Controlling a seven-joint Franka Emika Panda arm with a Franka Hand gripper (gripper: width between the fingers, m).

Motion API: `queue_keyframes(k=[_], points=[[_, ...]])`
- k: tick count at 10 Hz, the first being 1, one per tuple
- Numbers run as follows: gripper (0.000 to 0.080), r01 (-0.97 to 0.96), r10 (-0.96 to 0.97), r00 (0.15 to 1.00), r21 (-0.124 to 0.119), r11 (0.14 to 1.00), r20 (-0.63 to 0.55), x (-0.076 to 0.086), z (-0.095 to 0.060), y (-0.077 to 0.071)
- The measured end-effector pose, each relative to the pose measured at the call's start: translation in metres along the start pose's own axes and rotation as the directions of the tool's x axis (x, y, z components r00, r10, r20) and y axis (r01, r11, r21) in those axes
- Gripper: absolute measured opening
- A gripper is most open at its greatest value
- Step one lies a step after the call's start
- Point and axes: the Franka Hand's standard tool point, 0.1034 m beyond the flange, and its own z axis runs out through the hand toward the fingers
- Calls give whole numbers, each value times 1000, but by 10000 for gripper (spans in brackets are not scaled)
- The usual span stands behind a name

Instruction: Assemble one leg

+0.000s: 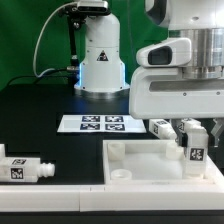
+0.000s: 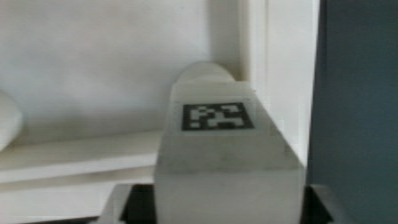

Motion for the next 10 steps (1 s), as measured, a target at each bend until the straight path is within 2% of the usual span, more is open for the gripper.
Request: queue_keyframes(k=[2, 3, 5, 6, 7, 8, 10], points=[[285, -281, 281, 959, 5, 960, -30, 3, 0, 3], [285, -468, 468, 883, 15, 883, -28, 2, 1, 5], [285, -719, 719, 694, 27, 695, -19, 1, 1, 6], [285, -841, 842, 540, 37, 540, 5, 0, 1, 8], [285, -890, 890, 456, 38, 455, 20, 0, 1, 10], [285, -911, 911, 412, 35, 411, 23, 0, 2, 10], [285, -918, 918, 396, 33, 395, 23, -1, 2, 10]])
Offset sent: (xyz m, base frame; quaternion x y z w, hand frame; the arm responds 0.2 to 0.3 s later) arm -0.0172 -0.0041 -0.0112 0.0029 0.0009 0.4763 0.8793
